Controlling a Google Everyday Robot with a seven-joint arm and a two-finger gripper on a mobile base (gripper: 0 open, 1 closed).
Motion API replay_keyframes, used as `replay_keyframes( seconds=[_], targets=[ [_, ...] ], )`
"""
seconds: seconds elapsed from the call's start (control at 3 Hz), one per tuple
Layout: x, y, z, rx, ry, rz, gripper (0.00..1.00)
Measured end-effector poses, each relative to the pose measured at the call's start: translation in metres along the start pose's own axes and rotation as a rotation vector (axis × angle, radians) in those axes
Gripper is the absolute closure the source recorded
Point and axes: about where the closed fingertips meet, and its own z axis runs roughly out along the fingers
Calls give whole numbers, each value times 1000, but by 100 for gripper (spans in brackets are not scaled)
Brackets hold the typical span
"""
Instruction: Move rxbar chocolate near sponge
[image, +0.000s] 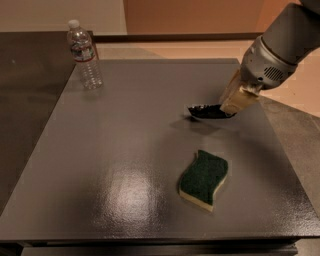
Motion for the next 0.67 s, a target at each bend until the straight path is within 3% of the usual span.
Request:
replay_keyframes(
  seconds=[0.67],
  targets=[
    [11,47,10,-50,-14,-20,59]
  ],
)
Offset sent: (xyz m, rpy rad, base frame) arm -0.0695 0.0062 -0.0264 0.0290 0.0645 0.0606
